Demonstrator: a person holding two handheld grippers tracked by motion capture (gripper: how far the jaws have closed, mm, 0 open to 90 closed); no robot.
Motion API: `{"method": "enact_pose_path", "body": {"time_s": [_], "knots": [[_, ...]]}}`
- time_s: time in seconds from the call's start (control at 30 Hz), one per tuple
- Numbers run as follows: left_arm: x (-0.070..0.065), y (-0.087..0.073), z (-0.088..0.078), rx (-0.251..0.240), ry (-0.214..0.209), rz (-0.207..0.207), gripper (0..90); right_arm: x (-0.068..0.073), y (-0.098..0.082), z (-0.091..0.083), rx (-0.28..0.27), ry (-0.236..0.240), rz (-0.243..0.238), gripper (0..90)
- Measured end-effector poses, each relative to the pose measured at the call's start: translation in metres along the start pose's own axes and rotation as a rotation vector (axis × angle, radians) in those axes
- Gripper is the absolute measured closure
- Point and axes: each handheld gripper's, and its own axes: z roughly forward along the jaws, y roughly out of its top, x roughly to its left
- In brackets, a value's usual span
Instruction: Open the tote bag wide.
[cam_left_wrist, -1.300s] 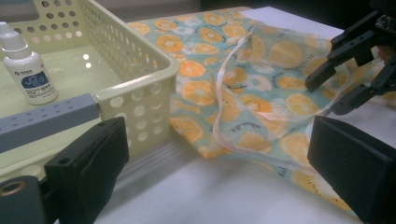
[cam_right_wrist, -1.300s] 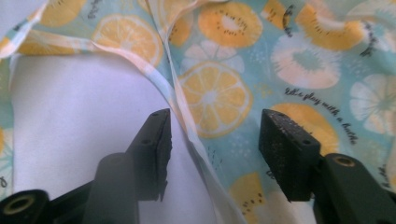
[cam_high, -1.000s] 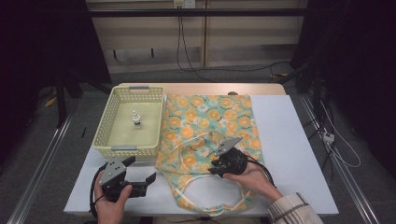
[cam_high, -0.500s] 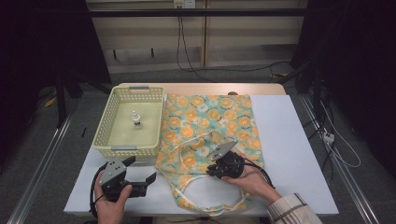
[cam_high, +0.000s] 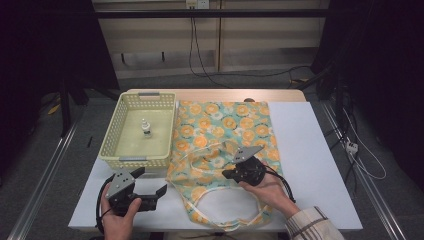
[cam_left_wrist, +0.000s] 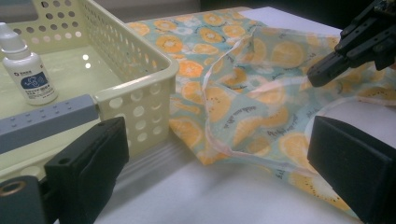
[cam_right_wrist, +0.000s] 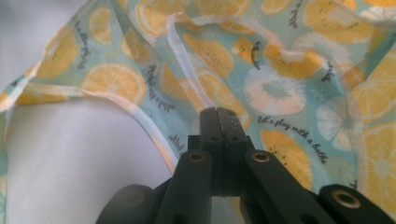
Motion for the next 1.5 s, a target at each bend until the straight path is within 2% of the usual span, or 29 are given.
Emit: {"method": "enact_pose_path", "body": {"time_s": [0.43,0.73,1.1,1.37,1.5], "knots": [[0.000,0.000,0.000,-0.001,0.001,0.003,5.0,-0.007,0.020,-0.020,-0.118,-0.072,0.017,90.0],[0.001,-0.001,-0.001,0.004,0.003,-0.001,5.1,-0.019,0.034,-0.032,-0.191,-0.083,0.043,90.0],[0.002,-0.002,-0.001,-0.002,0.005,-0.016,5.1,-0.028,0.058,-0.049,-0.296,-0.104,0.038,90.0],[0.002,-0.001,-0.001,-0.002,0.004,-0.015,5.0,-0.031,0.063,-0.060,-0.337,-0.120,0.030,90.0],[0.002,-0.001,-0.002,-0.001,0.010,-0.006,5.0,-0.031,0.061,-0.061,-0.338,-0.122,0.032,90.0]]}}
